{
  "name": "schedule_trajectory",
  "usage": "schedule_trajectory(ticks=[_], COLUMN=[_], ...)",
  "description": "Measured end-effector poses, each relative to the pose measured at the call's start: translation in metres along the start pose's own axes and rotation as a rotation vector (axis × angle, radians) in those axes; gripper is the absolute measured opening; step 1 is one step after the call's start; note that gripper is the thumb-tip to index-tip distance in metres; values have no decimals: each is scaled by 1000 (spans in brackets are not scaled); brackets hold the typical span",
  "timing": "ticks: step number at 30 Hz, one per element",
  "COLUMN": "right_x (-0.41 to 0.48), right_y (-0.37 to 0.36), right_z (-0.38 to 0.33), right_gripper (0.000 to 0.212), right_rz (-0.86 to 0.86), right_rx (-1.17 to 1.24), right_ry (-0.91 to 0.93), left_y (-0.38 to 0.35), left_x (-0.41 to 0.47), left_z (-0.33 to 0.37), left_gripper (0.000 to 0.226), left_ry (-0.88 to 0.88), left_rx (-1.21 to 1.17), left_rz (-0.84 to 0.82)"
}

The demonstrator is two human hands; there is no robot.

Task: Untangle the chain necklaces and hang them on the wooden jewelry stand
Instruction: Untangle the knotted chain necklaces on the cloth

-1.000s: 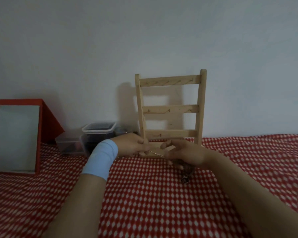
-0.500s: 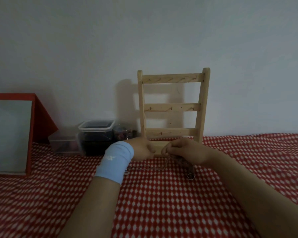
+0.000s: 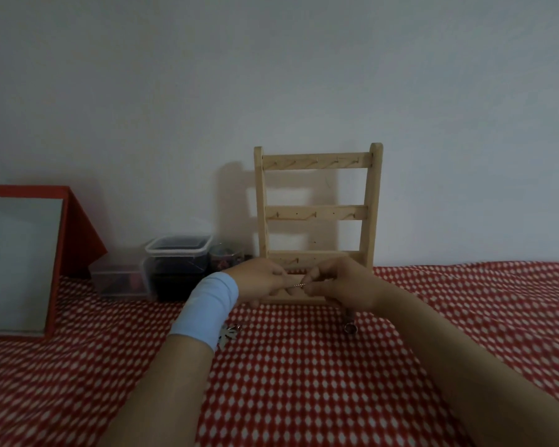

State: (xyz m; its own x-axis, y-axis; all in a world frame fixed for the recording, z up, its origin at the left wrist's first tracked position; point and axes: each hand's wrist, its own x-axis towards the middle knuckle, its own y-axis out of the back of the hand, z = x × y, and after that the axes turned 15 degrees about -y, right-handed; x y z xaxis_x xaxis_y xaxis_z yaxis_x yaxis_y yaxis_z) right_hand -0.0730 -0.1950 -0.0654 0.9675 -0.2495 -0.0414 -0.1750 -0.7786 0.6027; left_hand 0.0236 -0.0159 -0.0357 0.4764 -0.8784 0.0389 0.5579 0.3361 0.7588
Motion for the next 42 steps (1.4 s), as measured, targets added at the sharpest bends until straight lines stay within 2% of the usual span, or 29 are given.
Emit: schedule_trajectory(ticks=[3, 5, 7, 10, 13, 15, 18, 21, 24, 26, 28, 30, 33, 35, 38, 41, 42], right_x=[-1, 1, 1, -2, -1, -2, -2, -3, -2, -2, -2, 0, 3, 2, 1, -1, -2], right_y=[6, 8, 9, 10, 11, 13, 16, 18, 12, 8, 5, 3, 2, 6, 17, 24, 23], right_z=[0, 2, 3, 0, 0, 0, 0, -2, -3, -3, -1, 2, 3, 0, -5, -8, -8], right_gripper=[19, 21, 18, 14, 18, 18, 19, 22, 36, 41, 37, 33, 32, 36, 20, 11, 20], right_rz=[19, 36, -8, -131, -145, -156, -183, -171, -116, -122, -186, -164, -225, -204, -66, -170, -222], right_rx=[17, -23, -101, -227, -347, -421, -470, -491, -444, -222, -23, -74, -193, -254, -398, -581, -662], right_ry=[-18, -39, -77, -103, -127, -163, -200, -229, -188, -171, -179, -180, -188, -164, -131, -247, -306], left_y=[6, 12, 15, 12, 15, 21, 25, 26, 26, 30, 35, 37, 34, 28, 16, -5, -15], left_x=[-2, -4, -7, -7, -3, -5, -11, -11, -13, -17, -21, -21, -17, -12, -3, 5, 7], left_z=[4, 1, 0, 4, 4, 0, -4, -3, 4, 4, 0, -8, -18, -18, -7, 14, 19], left_gripper=[27, 26, 28, 31, 30, 29, 26, 31, 29, 31, 32, 30, 29, 34, 29, 19, 17], left_ry=[-33, -34, -36, -34, 31, 41, -44, -137, -192, -99, 68, 198, 291, 327, 217, -43, -98], left_rx=[128, 106, 13, -274, -453, -391, -262, -304, -321, -169, 13, 160, 257, 351, 535, 372, 310], left_rz=[39, 47, 62, 169, 285, 301, 324, 413, 503, 443, 237, 96, 77, 9, -50, -22, -57])
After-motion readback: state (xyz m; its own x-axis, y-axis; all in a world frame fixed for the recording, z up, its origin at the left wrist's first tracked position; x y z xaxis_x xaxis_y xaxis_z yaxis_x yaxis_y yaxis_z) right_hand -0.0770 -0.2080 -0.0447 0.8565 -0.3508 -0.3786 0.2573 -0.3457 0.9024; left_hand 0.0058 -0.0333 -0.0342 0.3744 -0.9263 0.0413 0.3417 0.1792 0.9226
